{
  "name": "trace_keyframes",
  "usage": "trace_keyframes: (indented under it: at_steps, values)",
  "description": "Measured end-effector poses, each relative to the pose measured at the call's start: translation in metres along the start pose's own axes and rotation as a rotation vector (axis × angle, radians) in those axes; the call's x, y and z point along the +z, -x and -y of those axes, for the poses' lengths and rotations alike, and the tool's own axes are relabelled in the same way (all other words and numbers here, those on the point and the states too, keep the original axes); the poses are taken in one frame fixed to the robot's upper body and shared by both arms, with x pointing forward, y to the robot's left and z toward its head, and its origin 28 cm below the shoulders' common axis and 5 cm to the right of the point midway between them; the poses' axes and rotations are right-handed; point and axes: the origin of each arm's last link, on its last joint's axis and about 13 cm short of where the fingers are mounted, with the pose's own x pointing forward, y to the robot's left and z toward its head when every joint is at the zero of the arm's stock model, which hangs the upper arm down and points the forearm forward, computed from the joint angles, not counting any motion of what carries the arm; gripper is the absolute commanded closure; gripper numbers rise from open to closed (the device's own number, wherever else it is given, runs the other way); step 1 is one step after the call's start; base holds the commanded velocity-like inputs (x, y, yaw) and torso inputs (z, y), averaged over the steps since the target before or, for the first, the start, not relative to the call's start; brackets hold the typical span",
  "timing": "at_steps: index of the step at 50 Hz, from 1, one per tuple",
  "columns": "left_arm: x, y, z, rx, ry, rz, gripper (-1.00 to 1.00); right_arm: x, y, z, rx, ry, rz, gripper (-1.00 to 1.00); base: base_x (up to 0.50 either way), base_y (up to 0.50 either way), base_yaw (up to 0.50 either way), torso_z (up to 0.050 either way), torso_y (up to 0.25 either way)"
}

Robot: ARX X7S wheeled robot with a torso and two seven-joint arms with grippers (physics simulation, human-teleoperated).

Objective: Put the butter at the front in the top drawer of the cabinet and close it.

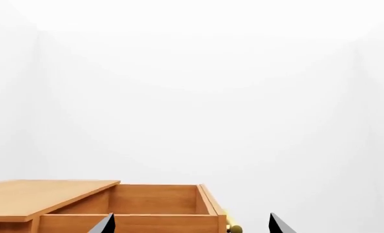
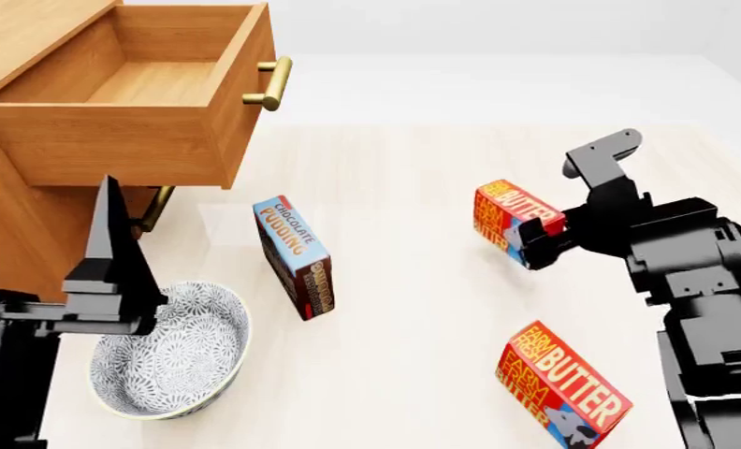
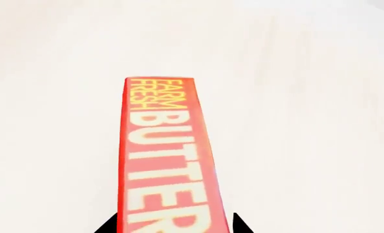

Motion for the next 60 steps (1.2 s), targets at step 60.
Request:
trace_keyframes:
  at_steps: [60]
  values:
    - [0.048,0.047,0.001,-0.003,0.023,0.071,-1.0,0.053,0.147,-0.07,-0.289,0.228,0.571,1.0,0.0,0.0,0.0,0.0,0.001]
